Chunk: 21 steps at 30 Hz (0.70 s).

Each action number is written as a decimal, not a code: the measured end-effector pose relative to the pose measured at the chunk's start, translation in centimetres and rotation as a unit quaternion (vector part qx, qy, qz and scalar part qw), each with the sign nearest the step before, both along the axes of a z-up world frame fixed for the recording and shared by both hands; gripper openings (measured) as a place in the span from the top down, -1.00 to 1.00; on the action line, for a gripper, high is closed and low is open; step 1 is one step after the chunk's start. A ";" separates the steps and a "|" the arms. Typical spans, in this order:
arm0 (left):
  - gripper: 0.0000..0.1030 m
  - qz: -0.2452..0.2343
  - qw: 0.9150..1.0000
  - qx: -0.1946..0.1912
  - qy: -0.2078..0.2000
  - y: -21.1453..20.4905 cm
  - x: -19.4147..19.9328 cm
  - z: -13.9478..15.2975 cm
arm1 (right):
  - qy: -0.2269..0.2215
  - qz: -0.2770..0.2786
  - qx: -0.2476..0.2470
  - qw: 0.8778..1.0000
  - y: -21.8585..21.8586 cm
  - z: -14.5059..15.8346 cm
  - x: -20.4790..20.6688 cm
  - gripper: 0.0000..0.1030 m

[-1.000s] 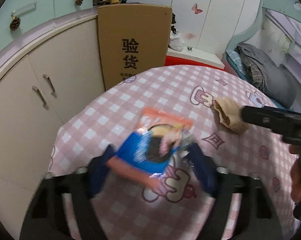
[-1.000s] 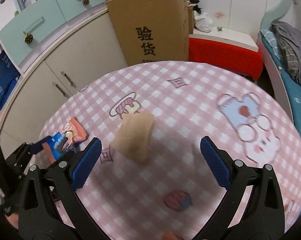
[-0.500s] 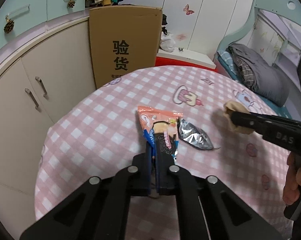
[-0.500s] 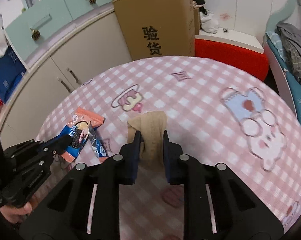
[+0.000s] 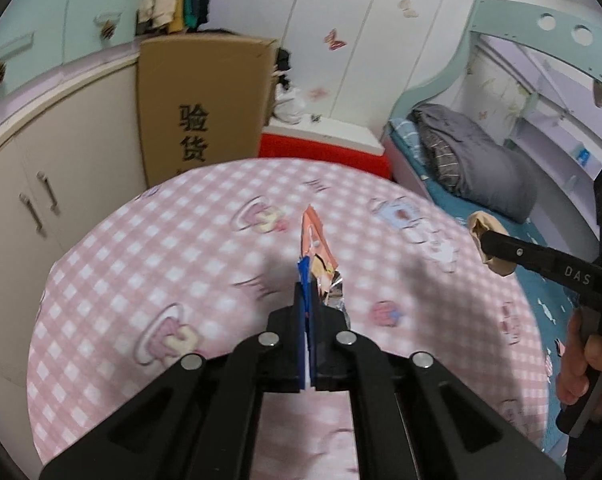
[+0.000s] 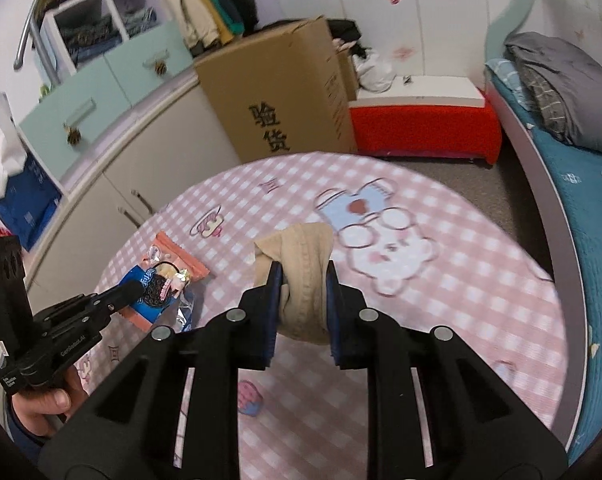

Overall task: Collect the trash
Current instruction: 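Grasp the blue snack wrapper with the left tool while the right tool grasps the beige cloth, then carry the wrapper and cloth to the wastebasket and open both tools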

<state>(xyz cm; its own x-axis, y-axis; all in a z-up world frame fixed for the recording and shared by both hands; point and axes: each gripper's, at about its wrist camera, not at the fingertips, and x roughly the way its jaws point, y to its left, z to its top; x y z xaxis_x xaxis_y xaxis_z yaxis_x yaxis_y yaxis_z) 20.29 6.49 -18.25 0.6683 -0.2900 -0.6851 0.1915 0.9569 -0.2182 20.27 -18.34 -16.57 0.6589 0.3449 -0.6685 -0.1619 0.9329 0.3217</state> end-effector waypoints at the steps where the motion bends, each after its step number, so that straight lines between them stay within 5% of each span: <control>1: 0.98 -0.005 1.000 0.000 -0.004 -0.7 -0.2 0.5 | -0.004 -0.006 0.003 1.000 -0.8 0.3 -0.3 0.60; 14: 0.98 -0.093 0.992 -0.011 -0.080 -15.5 -2.4 7.1 | -0.065 -0.111 0.029 0.991 -15.5 3.2 -6.6 0.60; 21: 0.98 -0.160 0.983 -0.022 -0.087 -24.6 -3.6 7.9 | -0.074 -0.199 0.035 0.977 -24.6 2.7 -10.9 0.60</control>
<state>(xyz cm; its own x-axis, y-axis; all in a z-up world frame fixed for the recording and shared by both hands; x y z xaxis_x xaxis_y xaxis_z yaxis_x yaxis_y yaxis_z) 16.73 -18.10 -10.39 0.6445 -0.5312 -0.5500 0.5190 0.8321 -0.1955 9.41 -42.96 -13.84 0.8378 0.0843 -0.5395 0.1586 0.9079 0.3881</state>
